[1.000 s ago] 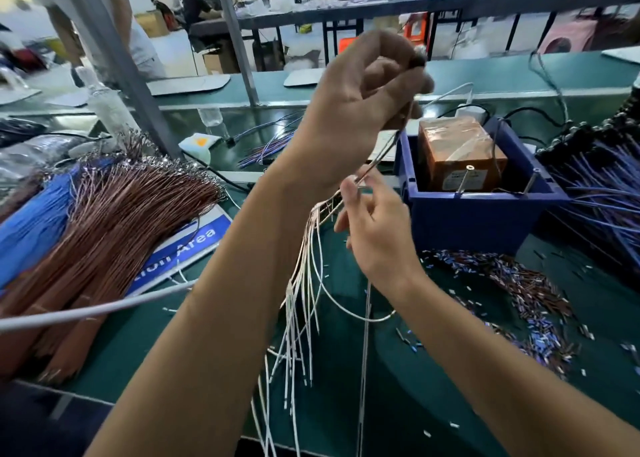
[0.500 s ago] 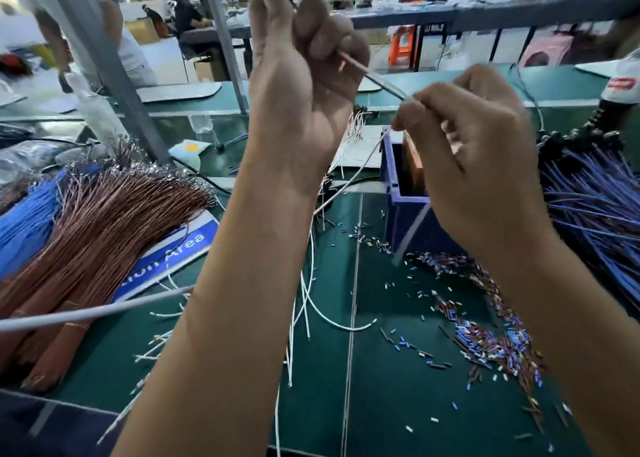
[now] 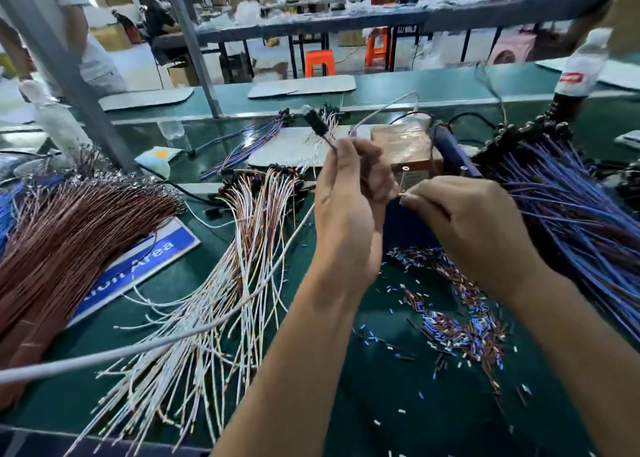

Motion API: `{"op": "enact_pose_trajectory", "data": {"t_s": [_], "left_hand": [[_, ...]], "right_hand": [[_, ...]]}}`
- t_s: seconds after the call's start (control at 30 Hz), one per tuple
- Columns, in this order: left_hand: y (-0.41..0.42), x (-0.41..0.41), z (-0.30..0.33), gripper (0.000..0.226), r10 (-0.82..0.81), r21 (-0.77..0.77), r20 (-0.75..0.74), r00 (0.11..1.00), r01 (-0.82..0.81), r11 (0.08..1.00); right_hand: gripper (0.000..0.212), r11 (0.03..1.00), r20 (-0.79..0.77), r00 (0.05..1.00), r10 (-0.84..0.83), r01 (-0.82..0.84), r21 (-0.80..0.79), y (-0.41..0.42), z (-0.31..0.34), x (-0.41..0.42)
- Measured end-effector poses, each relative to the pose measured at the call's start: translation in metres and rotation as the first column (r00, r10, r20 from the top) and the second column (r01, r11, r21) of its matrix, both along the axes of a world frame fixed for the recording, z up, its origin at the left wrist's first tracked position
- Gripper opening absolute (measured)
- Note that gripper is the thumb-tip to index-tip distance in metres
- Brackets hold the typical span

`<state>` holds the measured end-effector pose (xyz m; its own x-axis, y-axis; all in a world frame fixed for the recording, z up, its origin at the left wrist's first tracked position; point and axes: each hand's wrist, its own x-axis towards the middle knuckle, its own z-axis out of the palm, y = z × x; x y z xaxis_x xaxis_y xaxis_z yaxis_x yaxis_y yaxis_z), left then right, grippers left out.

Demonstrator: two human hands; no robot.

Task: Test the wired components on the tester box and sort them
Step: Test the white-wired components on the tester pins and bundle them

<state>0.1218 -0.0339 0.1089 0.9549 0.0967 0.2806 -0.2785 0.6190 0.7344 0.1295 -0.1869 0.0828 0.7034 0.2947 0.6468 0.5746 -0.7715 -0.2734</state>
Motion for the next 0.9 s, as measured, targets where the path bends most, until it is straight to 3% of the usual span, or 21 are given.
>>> {"op": "enact_pose_trajectory", "data": {"t_s": [0.07,0.2,0.27,0.37,0.43,0.57,0.9], "left_hand": [[-0.002,0.001,-0.018,0.039,0.102,0.225,0.08,0.992,-0.117,0.967],[-0.002,0.001,-0.056,0.033,0.199,0.565,0.22,0.955,-0.291,0.772],[0.0,0.005,-0.072,0.027,0.216,0.692,0.303,0.928,-0.37,0.62],[-0.001,0.012,-0.089,0.011,0.106,0.836,0.414,0.904,-0.423,0.349],[0.0,0.014,-0.098,0.02,0.048,0.879,0.405,0.913,-0.403,0.255],[0.006,0.021,-0.107,0.011,0.042,0.882,0.427,0.903,-0.427,0.198],[0.005,0.026,-0.113,0.006,0.082,0.87,0.399,0.913,-0.405,0.281]], "right_hand": [[0.036,1.0,-0.012,1.0,0.003,-0.004,-0.027,-0.007,-0.014,0.001],[0.03,0.998,-0.024,1.0,-0.001,-0.001,-0.067,-0.02,-0.043,0.004],[0.032,0.998,-0.027,1.0,-0.017,0.015,-0.06,-0.021,-0.054,0.005],[0.032,1.0,-0.03,0.999,0.011,-0.012,-0.008,-0.025,-0.066,0.01],[0.027,1.0,-0.017,1.0,0.012,-0.011,0.028,-0.026,-0.072,0.011],[0.017,0.993,0.016,1.0,0.006,-0.008,0.12,-0.023,-0.079,0.009],[0.015,0.924,-0.096,0.994,0.046,-0.006,0.381,-0.022,-0.079,0.005]]}}
